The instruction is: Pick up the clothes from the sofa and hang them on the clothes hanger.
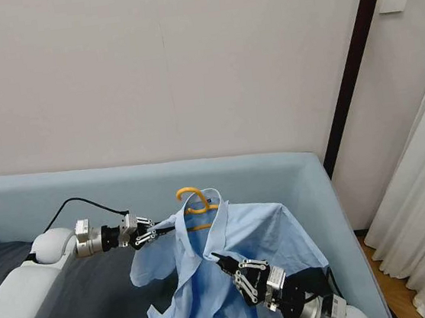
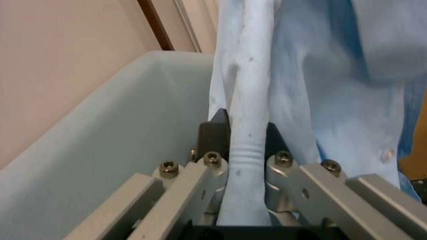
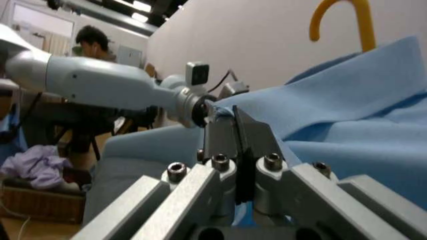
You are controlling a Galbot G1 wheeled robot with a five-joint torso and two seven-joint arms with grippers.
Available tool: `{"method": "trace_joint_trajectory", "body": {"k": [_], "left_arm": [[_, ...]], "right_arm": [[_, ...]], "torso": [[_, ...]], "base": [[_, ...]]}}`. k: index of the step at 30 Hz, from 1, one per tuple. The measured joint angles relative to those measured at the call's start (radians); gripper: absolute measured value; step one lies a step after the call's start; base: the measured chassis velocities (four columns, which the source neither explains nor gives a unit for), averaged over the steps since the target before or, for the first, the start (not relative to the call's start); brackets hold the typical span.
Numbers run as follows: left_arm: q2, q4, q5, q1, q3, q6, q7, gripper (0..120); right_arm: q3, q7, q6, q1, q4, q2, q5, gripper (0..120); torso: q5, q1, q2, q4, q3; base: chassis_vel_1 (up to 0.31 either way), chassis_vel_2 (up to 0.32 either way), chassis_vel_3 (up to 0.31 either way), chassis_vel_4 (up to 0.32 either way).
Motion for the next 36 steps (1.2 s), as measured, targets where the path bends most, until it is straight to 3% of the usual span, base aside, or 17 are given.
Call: {"method": "trace_joint_trajectory", "body": {"k": [3, 8, 12, 14, 18, 20, 21, 23, 26, 36], "left_arm": [[0.010, -0.016, -0.012, 0.000, 0.000, 0.008, 0.000, 4], [0.016, -0.035, -0.019, 0.008, -0.005, 0.010, 0.000, 3], [0.020, -0.038, -0.020, 0.009, -0.010, 0.010, -0.002, 3], [0.033, -0.038, -0.024, -0.005, -0.010, 0.009, -0.007, 3], [0.052, -0.032, -0.035, -0.037, -0.002, 0.007, -0.015, 3], [0.078, -0.024, -0.049, -0.069, 0.008, 0.005, -0.015, 3], [0.078, -0.024, -0.049, -0.069, 0.008, 0.005, -0.015, 3], [0.116, -0.025, -0.062, -0.090, 0.012, 0.002, -0.010, 3], [0.161, -0.037, -0.080, -0.096, 0.003, 0.000, -0.003, 3], [0.221, -0.036, -0.195, -0.240, 0.057, 0.006, 0.004, 3]], "right_arm": [[0.003, 0.029, 0.000, 0.003, -0.014, -0.006, -0.050, 0], [-0.014, 0.254, -0.023, 0.000, -0.016, -0.011, -0.154, 0], [-0.023, 0.362, -0.066, -0.009, -0.015, -0.023, -0.192, 10], [-0.027, 0.430, -0.137, -0.040, -0.003, -0.057, -0.210, 22], [-0.027, 0.432, -0.155, -0.074, 0.014, -0.087, -0.194, 33], [-0.004, 0.356, -0.105, -0.092, 0.048, -0.109, -0.156, 45], [-0.004, 0.356, -0.105, -0.092, 0.048, -0.109, -0.156, 45], [0.032, 0.265, -0.064, -0.073, 0.109, -0.136, -0.058, 53], [0.077, 0.208, -0.086, -0.028, 0.193, -0.201, 0.097, 67], [0.230, 0.326, -0.195, 0.047, 0.317, -0.384, 0.251, 98]], "torso": [[0.0000, 0.000, 0.000, 0.0000, 0.000], [0.0000, 0.000, 0.000, 0.0000, 0.000], [0.0000, 0.000, 0.000, 0.0000, 0.000], [-0.0003, 0.000, 0.000, 0.0002, 0.000], [0.0001, 0.000, 0.000, -0.0002, 0.000], [0.0000, 0.000, 0.000, -0.0006, 0.000], [0.0000, 0.000, 0.000, -0.0006, 0.000], [0.0001, 0.000, 0.000, 0.0001, 0.000], [-0.0002, 0.000, 0.000, 0.0009, 0.000], [0.0002, 0.000, 0.000, -0.0004, 0.000]], "base": [[0.000, 0.000, 0.000, 0.000], [0.000, 0.000, 0.000, 0.000], [0.000, 0.000, 0.000, 0.000], [0.000, 0.000, 0.000, 0.000], [0.000, 0.000, 0.000, 0.000], [0.000, 0.000, 0.000, 0.000], [0.000, 0.000, 0.000, 0.000], [0.000, 0.000, 0.000, 0.000], [0.000, 0.000, 0.000, 0.000], [0.000, 0.000, 0.000, 0.000]]}}
